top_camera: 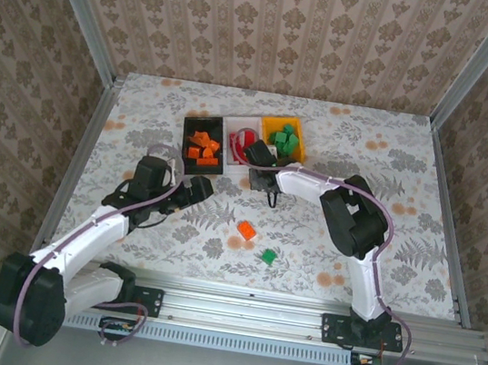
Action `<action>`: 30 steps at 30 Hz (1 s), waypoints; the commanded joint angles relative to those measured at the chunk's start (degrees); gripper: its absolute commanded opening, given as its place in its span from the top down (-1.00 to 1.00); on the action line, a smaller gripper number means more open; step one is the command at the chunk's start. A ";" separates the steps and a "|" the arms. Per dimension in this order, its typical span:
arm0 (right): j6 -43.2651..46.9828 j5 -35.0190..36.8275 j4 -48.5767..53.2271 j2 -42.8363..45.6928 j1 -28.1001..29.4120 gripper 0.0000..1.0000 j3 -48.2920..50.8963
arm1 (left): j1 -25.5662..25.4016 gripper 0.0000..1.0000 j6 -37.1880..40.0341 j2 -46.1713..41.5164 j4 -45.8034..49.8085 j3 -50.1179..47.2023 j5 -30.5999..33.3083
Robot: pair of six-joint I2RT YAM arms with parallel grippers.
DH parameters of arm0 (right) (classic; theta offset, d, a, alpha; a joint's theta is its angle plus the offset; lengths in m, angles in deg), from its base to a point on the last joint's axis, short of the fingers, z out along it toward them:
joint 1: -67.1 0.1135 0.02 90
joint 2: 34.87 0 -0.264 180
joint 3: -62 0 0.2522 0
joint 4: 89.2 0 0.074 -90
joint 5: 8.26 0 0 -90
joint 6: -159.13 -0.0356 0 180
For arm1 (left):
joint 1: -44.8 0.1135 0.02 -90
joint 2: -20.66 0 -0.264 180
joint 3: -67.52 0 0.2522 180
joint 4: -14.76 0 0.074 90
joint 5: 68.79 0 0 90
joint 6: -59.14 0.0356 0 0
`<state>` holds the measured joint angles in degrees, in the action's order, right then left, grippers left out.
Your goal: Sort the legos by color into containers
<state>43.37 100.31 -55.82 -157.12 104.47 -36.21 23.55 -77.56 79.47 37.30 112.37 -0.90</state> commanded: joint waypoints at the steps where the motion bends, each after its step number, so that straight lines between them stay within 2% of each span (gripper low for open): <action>1: -0.79 3.31 -1.63 -0.33 0.64 0.19 0.74 | 0.80 -1.00 1.28 -0.69 1.41 -0.68 -0.60; 8: -1.71 4.89 -3.24 4.35 1.82 0.34 5.95 | 1.30 -1.00 1.15 -0.97 0.90 -1.54 -0.96; 16: -2.67 4.55 -2.41 12.76 5.05 0.36 12.22 | 1.17 -1.00 0.64 -3.60 -0.11 -3.18 -0.91; 21: -3.32 4.71 -2.16 19.30 5.62 0.36 15.86 | -0.06 -1.00 0.13 -0.94 -2.16 -2.99 -1.52; 25: -2.85 4.52 -1.18 23.10 5.80 0.36 15.53 | -1.49 -1.00 -0.04 1.11 -3.17 -2.26 -1.23; 30: -0.26 4.05 0.56 22.86 5.70 0.36 8.92 | -0.97 -1.00 0.00 -0.32 -2.16 -1.96 0.79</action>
<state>41.71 103.68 -57.18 -134.72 110.26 -23.18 22.30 -77.58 80.38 35.60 109.75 -1.25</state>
